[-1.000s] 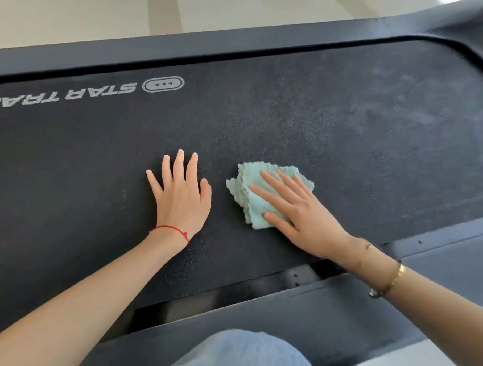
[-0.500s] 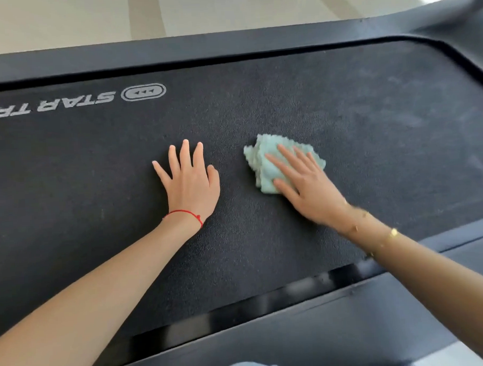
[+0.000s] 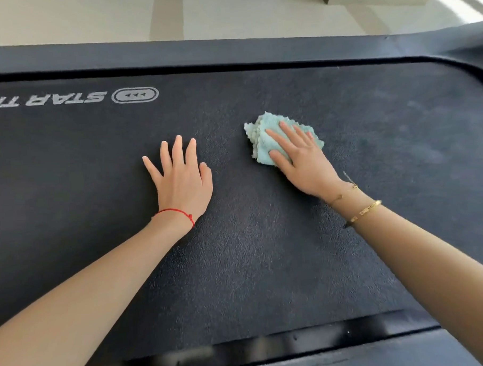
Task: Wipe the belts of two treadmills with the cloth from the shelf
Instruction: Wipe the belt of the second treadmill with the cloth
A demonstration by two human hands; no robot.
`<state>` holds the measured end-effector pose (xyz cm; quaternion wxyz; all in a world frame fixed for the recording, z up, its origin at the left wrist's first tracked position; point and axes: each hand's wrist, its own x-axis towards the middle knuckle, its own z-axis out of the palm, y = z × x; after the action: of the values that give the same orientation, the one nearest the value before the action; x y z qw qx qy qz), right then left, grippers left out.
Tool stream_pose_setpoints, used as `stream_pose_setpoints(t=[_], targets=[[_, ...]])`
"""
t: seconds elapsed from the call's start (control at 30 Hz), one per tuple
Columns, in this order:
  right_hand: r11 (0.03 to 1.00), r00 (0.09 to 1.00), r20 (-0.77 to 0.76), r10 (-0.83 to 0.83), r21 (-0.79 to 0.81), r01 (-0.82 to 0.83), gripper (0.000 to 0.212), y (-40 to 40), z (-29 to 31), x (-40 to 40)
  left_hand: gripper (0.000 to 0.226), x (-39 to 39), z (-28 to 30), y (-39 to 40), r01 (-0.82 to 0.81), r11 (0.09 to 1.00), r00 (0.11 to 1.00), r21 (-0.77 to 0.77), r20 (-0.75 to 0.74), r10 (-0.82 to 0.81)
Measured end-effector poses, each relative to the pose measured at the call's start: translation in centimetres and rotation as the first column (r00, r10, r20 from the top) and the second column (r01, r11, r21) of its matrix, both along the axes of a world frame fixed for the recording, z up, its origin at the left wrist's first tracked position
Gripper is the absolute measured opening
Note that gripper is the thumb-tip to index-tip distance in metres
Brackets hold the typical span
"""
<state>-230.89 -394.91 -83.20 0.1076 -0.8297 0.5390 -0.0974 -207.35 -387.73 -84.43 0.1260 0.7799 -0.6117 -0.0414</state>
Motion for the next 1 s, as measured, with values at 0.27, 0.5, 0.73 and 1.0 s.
stream_pose_setpoints(t=[0.27, 0.5, 0.73, 1.0], targets=[[0.934, 0.934, 0.014, 0.356, 0.014, -0.357, 0.051, 6.2, 0.5, -2.6, 0.057, -0.2, -0.4, 0.1, -0.011, 1.000, 1.000, -0.019, 0.011, 0.012], [0.997, 0.997, 0.035, 0.071, -0.032, -0.070, 0.050, -4.4, -0.4, -2.2, 0.068, -0.5, -0.4, -0.1, -0.010, 1.000, 0.999, -0.016, 0.047, 0.011], [0.974, 0.975, 0.018, 0.221, -0.062, -0.219, 0.051, -1.8, -0.8, 4.0, 0.069, -0.4, -0.4, 0.0, 0.000, 1.000, 0.998, 0.001, 0.060, 0.000], [0.978, 0.978, 0.038, 0.204, -0.053, -0.202, 0.053, -4.4, -0.4, -2.3, 0.068, -0.6, -0.2, -0.1, -0.016, 1.000, 0.999, -0.010, 0.033, 0.016]])
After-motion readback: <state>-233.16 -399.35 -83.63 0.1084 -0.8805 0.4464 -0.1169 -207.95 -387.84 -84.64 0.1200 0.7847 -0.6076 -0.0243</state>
